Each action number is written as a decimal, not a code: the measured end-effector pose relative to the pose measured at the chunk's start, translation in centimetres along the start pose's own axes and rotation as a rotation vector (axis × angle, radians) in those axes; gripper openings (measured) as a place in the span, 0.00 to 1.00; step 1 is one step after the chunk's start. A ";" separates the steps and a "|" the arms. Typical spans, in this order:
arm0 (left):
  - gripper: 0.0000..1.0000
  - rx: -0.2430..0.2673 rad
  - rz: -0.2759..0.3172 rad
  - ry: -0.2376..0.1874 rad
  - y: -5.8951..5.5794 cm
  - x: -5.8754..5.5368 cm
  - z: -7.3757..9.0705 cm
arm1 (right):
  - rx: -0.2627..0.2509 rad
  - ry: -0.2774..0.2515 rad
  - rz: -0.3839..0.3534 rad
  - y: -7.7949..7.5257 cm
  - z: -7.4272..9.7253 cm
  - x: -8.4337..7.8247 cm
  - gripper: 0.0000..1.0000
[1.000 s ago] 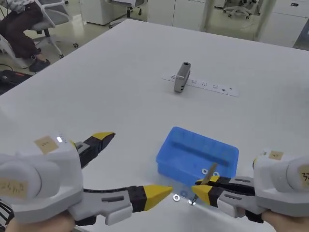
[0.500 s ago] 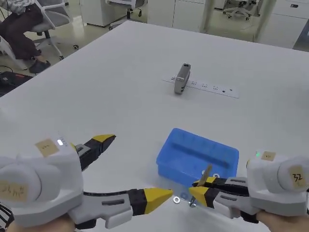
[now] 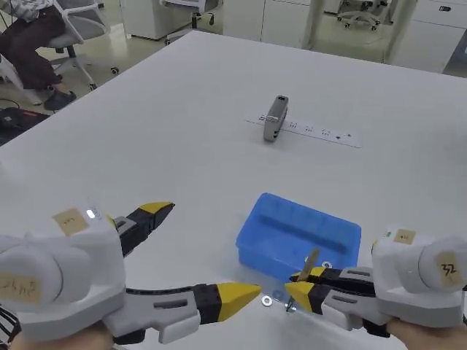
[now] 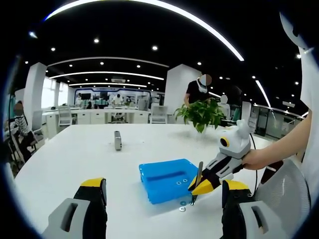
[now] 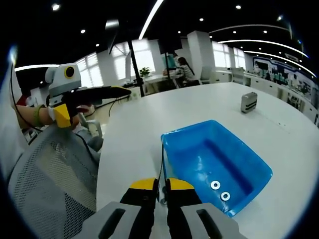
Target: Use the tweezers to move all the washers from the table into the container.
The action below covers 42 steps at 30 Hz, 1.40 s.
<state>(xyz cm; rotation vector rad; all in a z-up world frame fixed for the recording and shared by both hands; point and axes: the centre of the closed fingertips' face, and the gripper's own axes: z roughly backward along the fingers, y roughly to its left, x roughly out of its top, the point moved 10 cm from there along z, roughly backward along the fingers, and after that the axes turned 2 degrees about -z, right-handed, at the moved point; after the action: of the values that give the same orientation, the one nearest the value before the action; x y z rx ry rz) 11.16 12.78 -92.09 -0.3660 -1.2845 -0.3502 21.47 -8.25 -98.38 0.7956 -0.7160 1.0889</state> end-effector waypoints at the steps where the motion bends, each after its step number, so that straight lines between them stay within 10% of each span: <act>1: 0.99 0.001 -0.001 0.000 0.0 0.0 0.0 | 0.001 0.002 0.009 0.1 0.0 0.0 0.04; 16: 0.99 0.002 -0.001 -0.002 0.1 0.0 0.0 | -0.001 0.041 0.155 0.7 0.1 0.0 0.02; 42: 0.99 0.004 0.001 -0.008 0.2 -0.1 0.0 | 0.052 -0.047 -0.004 0.6 0.6 1.0 0.03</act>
<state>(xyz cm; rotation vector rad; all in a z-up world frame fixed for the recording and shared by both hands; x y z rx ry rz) 11.24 12.96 -92.18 -0.3645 -1.2926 -0.3458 21.11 -8.10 -97.06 0.8696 -0.7281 1.0922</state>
